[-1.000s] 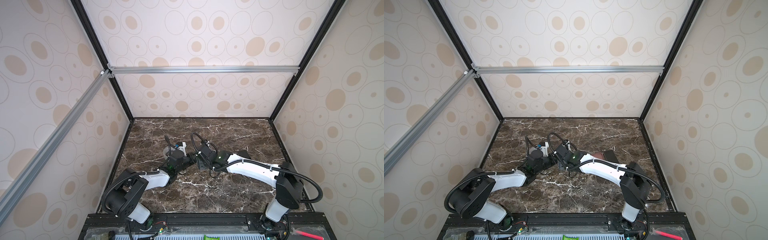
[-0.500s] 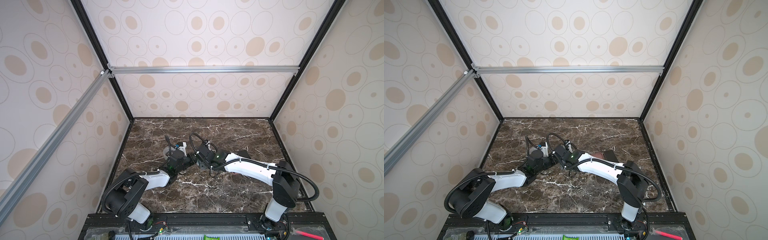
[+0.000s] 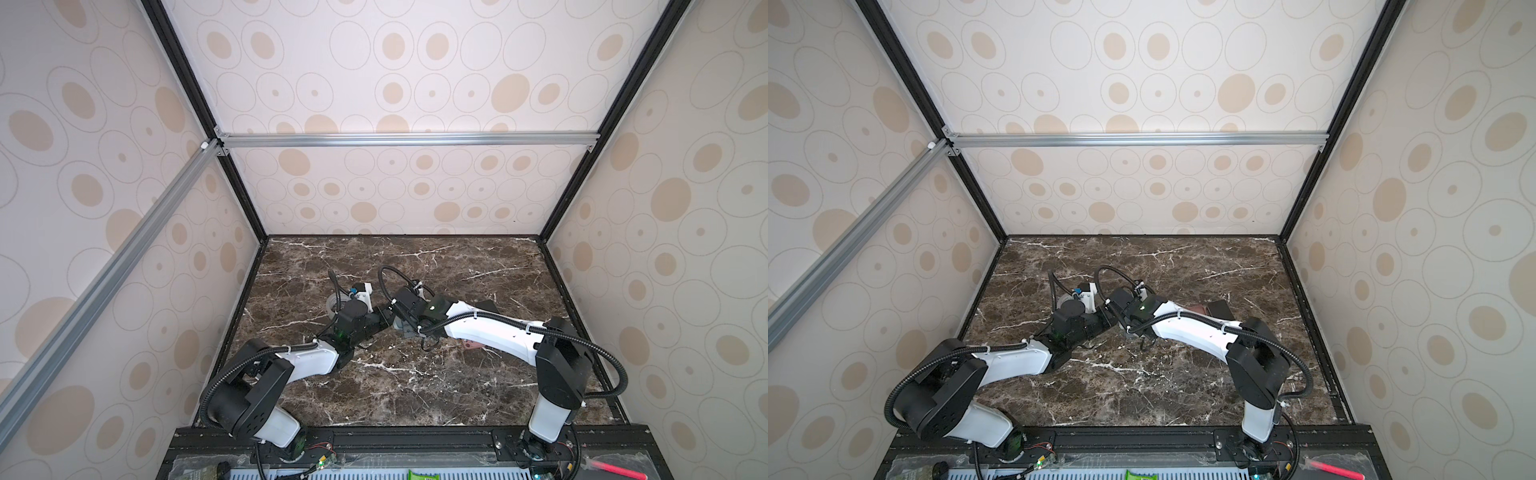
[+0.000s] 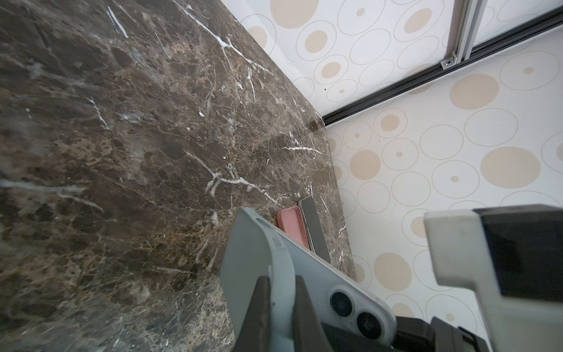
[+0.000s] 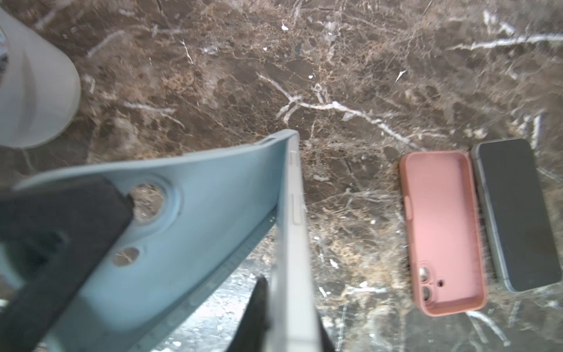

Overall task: Take the phone out of the phone case
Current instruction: Remove the phone case from the phone, then place the phone at the center of the table.

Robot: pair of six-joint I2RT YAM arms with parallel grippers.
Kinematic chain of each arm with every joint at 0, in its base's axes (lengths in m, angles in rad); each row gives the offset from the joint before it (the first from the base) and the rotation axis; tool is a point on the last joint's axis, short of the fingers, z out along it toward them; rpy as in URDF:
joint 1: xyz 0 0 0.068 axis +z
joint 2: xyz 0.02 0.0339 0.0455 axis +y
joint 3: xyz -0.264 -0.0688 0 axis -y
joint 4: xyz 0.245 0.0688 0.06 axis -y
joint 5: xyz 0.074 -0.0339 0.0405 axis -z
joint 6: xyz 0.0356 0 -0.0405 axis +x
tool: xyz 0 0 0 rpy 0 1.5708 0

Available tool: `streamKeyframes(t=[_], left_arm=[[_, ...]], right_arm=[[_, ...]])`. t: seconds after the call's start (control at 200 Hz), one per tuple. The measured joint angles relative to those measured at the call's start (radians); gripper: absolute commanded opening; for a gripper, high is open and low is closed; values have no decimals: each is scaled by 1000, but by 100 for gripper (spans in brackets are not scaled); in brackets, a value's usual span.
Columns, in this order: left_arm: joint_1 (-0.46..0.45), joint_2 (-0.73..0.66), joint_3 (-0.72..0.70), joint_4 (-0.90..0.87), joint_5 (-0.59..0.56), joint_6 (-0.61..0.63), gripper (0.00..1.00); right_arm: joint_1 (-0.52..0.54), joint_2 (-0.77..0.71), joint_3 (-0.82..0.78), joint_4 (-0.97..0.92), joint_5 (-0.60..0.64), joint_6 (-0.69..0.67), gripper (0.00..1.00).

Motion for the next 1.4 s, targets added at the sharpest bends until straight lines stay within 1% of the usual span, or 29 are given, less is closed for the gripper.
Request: streamKeyframes(t=[0.18,0.305,0.435,0.615,0.715,0.815,0.88,0.96,1.14,1.265,1.4], left_arm=[[0,-31,0,-10,-3,23,0],[6,-63,1,-26,-3,46,0],[41,-97,8,-74,-1,77,0],[116,-140,19,-122,6,115,0],[149,-157,19,-146,11,127,0],[179,-192,19,-186,22,138,0],[198,-227,19,-211,32,148,0],[224,-275,21,-243,41,158,0],[277,-377,23,-307,55,175,0],[289,-424,22,-333,67,178,0],[294,-451,13,-349,76,177,0]], right_arm=[[-16,-97,-40,-21,-5,-18,0],[-31,-210,-92,-8,-41,-100,0],[-34,-357,-156,26,-96,-264,0],[-34,-571,-232,40,-126,-472,0],[-34,-683,-296,79,-139,-596,0],[-34,-753,-396,154,-139,-807,0],[-34,-750,-457,199,-117,-960,0],[-37,-697,-527,260,-76,-1160,0],[-76,-571,-603,448,-32,-1498,0],[-100,-490,-626,607,-14,-1665,0],[-122,-391,-649,732,-2,-1768,0]])
